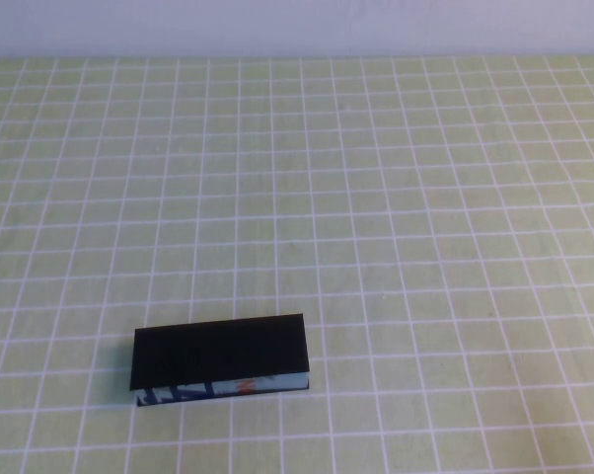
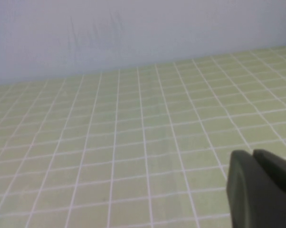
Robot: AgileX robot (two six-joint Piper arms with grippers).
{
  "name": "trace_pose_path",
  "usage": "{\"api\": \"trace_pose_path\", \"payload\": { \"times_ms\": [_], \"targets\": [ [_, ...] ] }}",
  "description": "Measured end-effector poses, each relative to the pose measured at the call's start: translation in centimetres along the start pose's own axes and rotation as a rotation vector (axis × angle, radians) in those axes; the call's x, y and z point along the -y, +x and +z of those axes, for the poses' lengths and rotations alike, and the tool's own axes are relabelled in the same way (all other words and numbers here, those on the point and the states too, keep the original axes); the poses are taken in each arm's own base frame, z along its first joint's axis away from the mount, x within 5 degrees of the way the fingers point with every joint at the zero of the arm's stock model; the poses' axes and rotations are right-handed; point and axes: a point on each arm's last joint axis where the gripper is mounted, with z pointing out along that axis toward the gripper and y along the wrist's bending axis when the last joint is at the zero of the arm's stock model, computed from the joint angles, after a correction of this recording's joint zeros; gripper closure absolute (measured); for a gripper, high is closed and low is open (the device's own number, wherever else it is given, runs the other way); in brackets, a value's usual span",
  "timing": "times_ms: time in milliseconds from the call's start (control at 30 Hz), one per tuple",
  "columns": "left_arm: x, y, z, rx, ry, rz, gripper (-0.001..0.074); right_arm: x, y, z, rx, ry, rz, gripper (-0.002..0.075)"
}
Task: Return glasses to glasses case
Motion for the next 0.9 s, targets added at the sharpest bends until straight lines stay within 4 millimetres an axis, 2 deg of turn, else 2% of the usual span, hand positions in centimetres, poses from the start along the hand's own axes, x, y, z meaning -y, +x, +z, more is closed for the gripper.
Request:
{"api": "trace_pose_path", "payload": {
  "times_ms": [267, 900],
  "targets": [
    [0.0, 0.0, 0.0, 0.0, 0.0, -0.001, 0.0736, 0.1, 2.2, -0.6, -0.194, -0.005, -0.025, 0.0743],
    [0.0, 0.0, 0.0, 0.0, 0.0, -0.001, 0.0736, 0.1, 2.4, -0.6, -0.215, -0.006, -0.032, 0.0743]
  ]
}}
